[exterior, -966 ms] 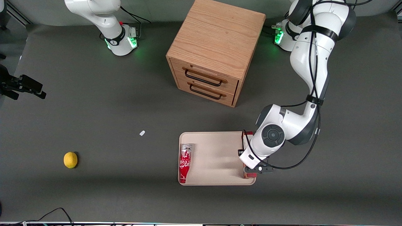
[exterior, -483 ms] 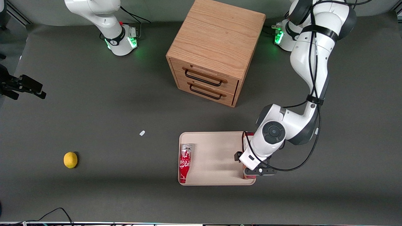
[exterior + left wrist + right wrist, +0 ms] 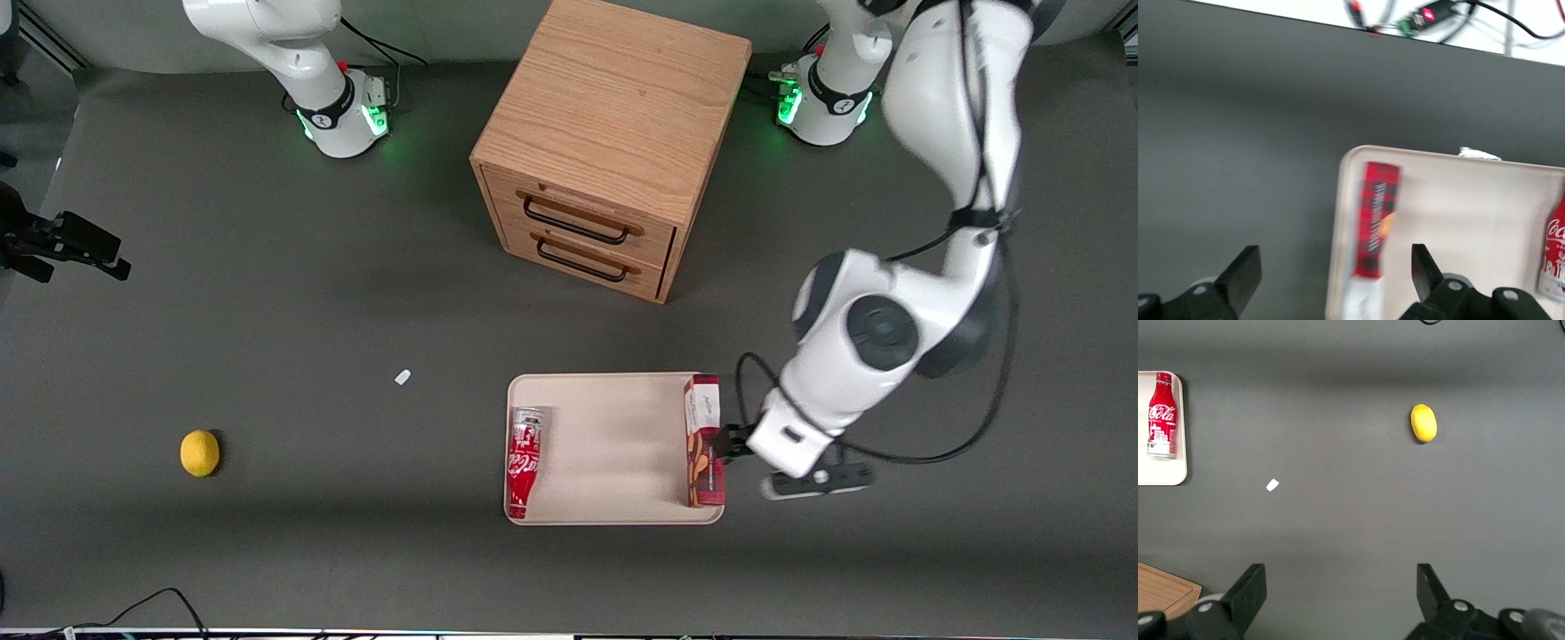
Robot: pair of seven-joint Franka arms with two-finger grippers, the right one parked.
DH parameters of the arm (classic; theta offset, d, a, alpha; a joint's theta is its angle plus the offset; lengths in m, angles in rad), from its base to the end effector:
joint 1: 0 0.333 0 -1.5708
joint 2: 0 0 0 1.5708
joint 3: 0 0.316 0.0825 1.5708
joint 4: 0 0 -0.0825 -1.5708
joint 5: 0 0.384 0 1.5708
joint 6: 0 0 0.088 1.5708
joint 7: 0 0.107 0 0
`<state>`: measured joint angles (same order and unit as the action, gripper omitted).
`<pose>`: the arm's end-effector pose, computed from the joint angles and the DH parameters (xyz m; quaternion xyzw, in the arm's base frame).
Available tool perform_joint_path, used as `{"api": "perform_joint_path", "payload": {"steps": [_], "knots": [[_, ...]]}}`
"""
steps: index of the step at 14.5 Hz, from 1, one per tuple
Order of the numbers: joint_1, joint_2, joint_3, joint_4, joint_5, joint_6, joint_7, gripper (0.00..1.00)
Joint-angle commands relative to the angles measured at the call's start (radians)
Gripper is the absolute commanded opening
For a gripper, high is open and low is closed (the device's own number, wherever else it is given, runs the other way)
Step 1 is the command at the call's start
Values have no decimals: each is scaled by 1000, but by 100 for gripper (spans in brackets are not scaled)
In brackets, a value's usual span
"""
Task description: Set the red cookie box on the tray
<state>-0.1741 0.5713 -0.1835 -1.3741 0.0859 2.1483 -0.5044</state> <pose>0.6992 -0.2270 0.4085 0.9917 0.0728 0.0924 0.0528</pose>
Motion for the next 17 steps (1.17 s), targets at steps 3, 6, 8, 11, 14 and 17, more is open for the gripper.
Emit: {"api": "perform_joint_path", "payload": {"steps": [3,6,8,11,14,17], "knots": [[131,-284,-7,-203,-74,-244,202,100],[218,-401,-7,-218,-71,-407,352,100],[287,-512,-5,-279,-69,-455,481,100],[327,-588,-5,-284,-71,-530,534,100],[328,-660,-2,-290,-84,-551,535,100],[338,-696,-2,-290,-120,-585,535,100]]}}
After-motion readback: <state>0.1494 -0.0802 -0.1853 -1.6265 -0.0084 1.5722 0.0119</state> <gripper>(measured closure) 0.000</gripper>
